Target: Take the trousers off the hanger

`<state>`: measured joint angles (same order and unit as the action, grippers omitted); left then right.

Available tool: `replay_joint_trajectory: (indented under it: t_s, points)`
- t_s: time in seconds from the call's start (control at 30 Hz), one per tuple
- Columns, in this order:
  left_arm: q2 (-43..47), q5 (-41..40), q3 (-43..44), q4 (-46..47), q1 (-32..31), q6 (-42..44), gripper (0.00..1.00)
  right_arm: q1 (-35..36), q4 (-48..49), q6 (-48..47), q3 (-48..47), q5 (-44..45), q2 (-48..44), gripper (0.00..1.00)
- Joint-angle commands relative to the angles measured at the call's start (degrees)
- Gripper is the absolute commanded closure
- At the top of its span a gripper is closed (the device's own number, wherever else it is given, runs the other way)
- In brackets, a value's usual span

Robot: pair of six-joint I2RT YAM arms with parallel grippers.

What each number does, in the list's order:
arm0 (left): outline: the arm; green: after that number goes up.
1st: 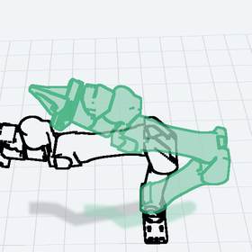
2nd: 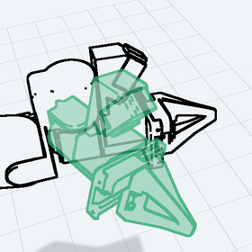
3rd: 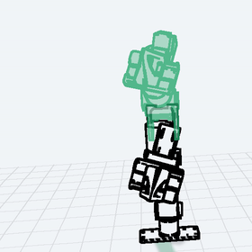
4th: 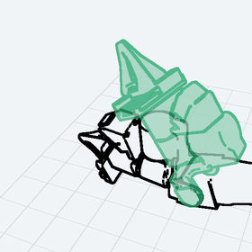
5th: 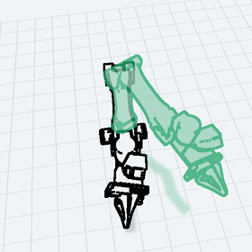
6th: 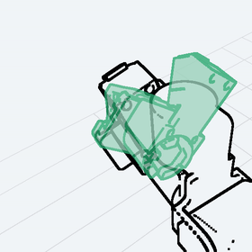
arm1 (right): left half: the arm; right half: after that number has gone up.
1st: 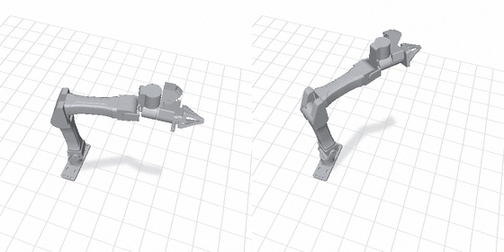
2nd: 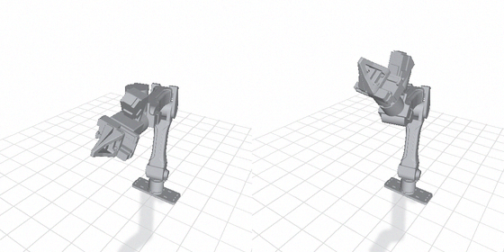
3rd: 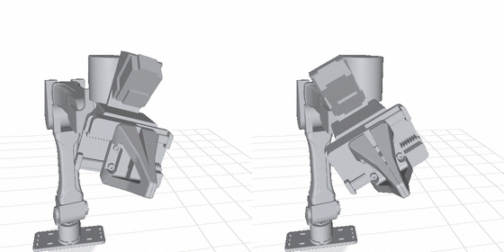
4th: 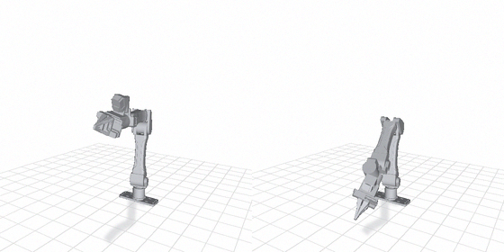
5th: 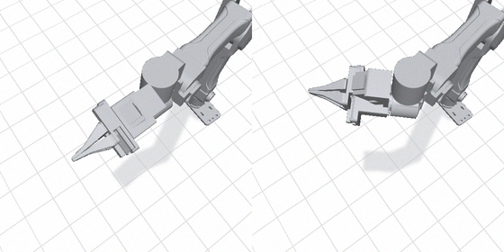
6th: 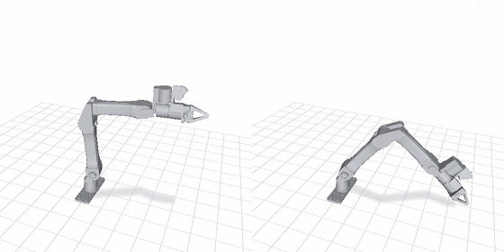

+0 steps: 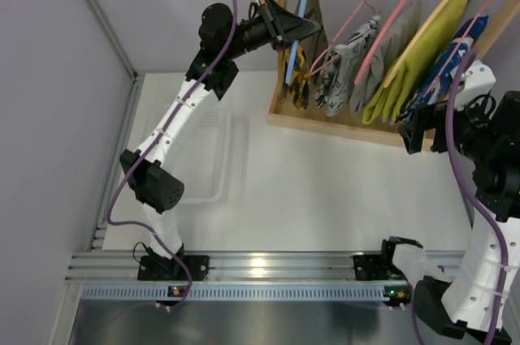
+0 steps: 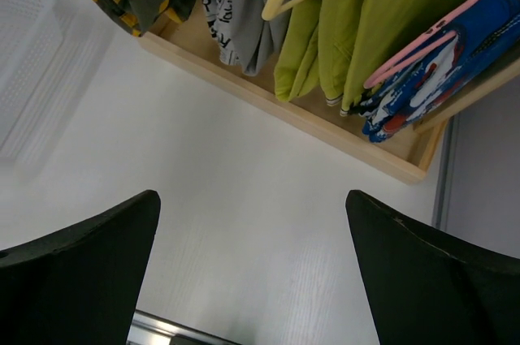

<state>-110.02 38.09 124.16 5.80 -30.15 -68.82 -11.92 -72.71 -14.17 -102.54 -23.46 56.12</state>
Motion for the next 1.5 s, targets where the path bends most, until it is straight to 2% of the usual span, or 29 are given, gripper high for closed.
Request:
replay_joint_trajectory:
  t_s: [0.0,0.2,0.37,0.43,0.63,0.73,0.87,1.0,1.1,1.13,1.27,1.47]
  points:
    - [11.57,1.2,-3.82,16.7,-0.35,2.81,1.0,-0.47,5.2,3.01,-3.01,-5.27,1.44,0.01]
    - [18.69,3.13,-12.97,16.61,-1.22,3.95,1.0,-0.47,11.79,11.08,-6.18,-12.65,4.43,0.01]
    - [26.95,0.77,-23.23,13.54,-1.58,6.67,1.0,-0.47,22.67,31.01,-4.96,-20.65,6.37,0.01]
    - [29.32,-1.08,-26.67,13.53,-1.66,7.99,1.0,0.49,29.53,39.61,-3.11,-21.53,7.51,0.01]
    - [37.06,-5.03,-35.73,13.53,-1.75,11.6,1.0,9.8,39.74,52.65,-5.65,-17.24,12.78,0.01]
    - [41.1,-6.53,-39.6,13.45,-1.66,14.93,1.0,16.56,41.07,51.53,-9.16,-13.56,15.86,0.01]
    - [46.29,-9.87,-44.34,12.04,-1.75,18.89,1.0,20.7,44.39,54.77,-11.1,-13.98,19.72,0.01]
    - [48.84,-12.15,-46.81,10.38,-1.66,23.45,1.0,28.94,51.51,56.36,-8.91,-13.54,21.84,0.0]
    - [49.81,-13.56,-46.2,7.57,-1.49,27.59,1.0,35.45,58.8,57.67,-4.52,-8.9,22.02,0.01]
    - [49.81,-13.22,-46.11,7.47,-1.31,27.86,1.0,36.87,61.52,58.38,-2.94,-8.45,22.37,0.01]
    - [50.08,-13.91,-46.37,7.29,-0.35,27.42,1.0,44.59,62.51,59.35,-3.72,-6.6,26.14,0.01]
    - [51.04,-12.87,-45.59,8.52,0.97,23.83,1.0,49.71,62.42,59.88,-4.33,-4.93,28.52,0.03]
